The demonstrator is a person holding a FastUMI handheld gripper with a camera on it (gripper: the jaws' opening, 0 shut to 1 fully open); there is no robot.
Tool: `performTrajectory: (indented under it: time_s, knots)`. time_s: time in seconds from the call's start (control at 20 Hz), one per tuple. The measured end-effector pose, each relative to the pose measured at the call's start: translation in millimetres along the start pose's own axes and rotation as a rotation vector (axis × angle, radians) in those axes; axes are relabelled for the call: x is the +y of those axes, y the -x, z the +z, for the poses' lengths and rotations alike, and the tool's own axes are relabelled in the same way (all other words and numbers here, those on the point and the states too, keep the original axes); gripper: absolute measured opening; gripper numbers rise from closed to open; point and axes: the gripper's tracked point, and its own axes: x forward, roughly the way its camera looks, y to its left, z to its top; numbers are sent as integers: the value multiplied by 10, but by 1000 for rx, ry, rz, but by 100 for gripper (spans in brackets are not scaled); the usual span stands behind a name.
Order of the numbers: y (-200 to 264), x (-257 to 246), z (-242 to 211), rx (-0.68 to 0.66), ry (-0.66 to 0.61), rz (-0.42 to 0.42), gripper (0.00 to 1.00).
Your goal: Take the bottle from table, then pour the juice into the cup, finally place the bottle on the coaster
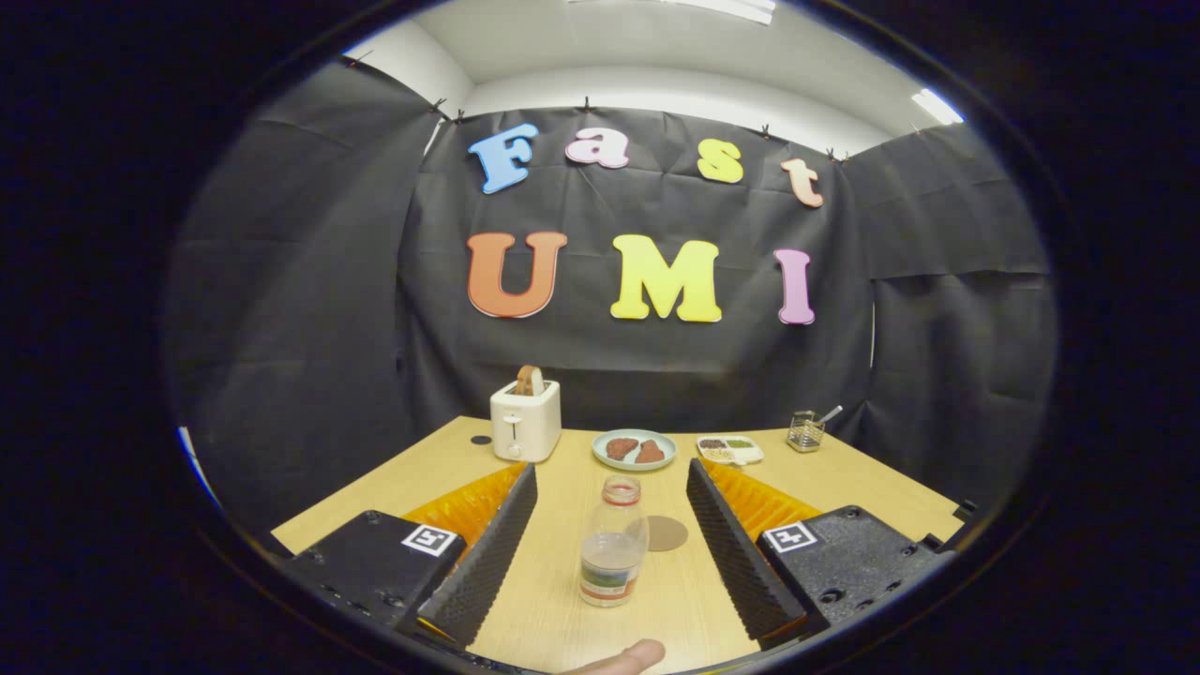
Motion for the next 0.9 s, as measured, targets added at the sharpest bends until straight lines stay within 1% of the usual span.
performTrajectory:
  time_s: [0.3, 0.45, 0.6, 0.7, 0.9]
  knots:
    - [-243, 20, -538, 29, 3, -13, 100]
    - [-346, 37, -714, 16, 0, -13, 100]
    - [-454, -5, -940, 24, 0, -37, 100]
    - [-528, 16, -1052, 26, -13, -35, 100]
    - [-691, 69, -1257, 45, 7, -27, 100]
